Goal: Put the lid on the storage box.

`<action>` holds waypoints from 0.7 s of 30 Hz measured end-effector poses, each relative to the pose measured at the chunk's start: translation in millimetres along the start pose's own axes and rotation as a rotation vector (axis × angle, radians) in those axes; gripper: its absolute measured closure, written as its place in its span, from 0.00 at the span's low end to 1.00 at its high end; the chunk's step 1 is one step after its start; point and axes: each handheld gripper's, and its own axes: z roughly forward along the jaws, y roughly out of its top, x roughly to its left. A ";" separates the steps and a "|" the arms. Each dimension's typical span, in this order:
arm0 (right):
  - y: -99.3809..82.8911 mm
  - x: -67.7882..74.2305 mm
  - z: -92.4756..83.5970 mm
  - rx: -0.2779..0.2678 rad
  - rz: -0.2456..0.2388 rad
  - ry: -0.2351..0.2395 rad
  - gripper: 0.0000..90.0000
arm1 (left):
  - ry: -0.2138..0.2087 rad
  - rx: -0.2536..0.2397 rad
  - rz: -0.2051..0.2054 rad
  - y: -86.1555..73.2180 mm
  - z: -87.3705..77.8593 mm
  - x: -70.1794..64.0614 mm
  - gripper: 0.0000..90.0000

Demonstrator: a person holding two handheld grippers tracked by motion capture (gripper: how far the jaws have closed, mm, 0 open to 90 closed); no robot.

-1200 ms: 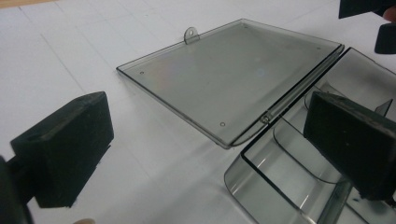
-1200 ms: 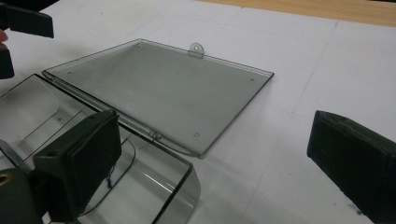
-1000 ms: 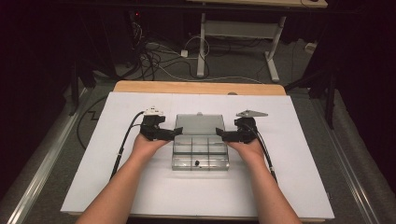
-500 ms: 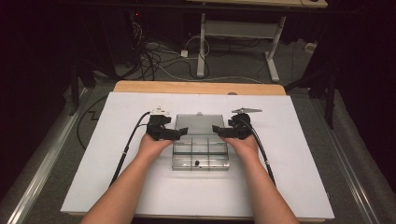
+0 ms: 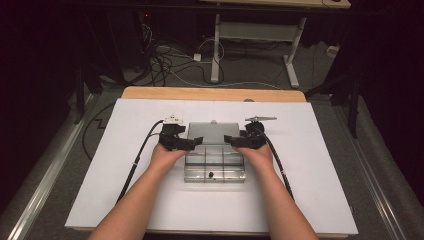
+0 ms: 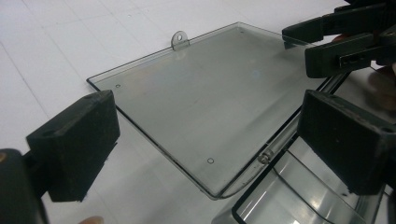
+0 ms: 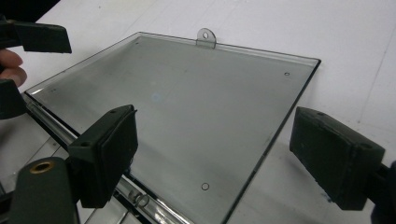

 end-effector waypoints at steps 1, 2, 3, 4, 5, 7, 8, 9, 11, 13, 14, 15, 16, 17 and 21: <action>-0.3 -1.1 0.5 0.001 0.011 0.009 0.18 | 0.001 0.001 -0.001 -0.2 0.2 0.3 0.06; -0.6 -1.7 0.9 0.002 0.021 0.018 0.18 | 0.000 0.001 -0.003 -0.3 0.4 0.5 0.06; -0.9 -2.5 1.4 0.004 0.030 0.025 0.18 | 0.000 0.002 -0.005 -0.3 0.7 0.6 0.06; -1.2 -2.9 1.7 0.004 0.044 0.029 0.18 | 0.001 0.003 -0.006 -0.2 0.8 0.7 0.06; -1.4 -3.8 1.9 0.005 0.047 0.034 0.18 | 0.002 0.004 -0.006 0.0 0.6 0.9 0.06; -1.7 -4.9 2.4 0.009 0.064 0.046 0.18 | 0.002 0.004 -0.012 0.1 0.2 1.6 0.06; -2.0 -5.4 2.6 0.012 0.071 0.051 0.18 | 0.002 0.007 -0.013 -0.1 0.1 2.3 0.06; -2.1 -5.5 2.5 0.020 0.082 0.061 0.18 | 0.005 0.011 -0.013 -0.3 -0.1 3.0 0.06; -2.1 -5.6 2.7 0.022 0.091 0.069 0.20 | 0.004 0.015 -0.020 -0.7 -0.2 4.3 0.06; -2.3 -5.6 2.4 0.024 0.099 0.077 0.21 | 0.002 0.016 -0.021 -0.7 -0.3 4.4 0.06; -2.3 -5.4 2.3 0.025 0.101 0.078 0.22 | 0.000 0.016 -0.022 -0.7 -0.2 4.3 0.06; -2.4 -5.5 2.2 0.024 0.098 0.079 0.22 | 0.001 0.016 -0.023 -0.6 0.0 4.2 0.06; -2.4 -5.4 1.9 0.025 0.100 0.081 0.23 | 0.000 0.016 -0.024 -0.5 0.2 4.2 0.06; -2.5 -5.0 1.4 0.027 0.107 0.081 0.24 | 0.001 0.016 -0.027 -0.6 0.6 4.2 0.06; -2.7 -3.7 -0.2 0.017 0.093 0.075 0.26 | -0.001 0.023 -0.049 -0.7 1.5 6.3 0.05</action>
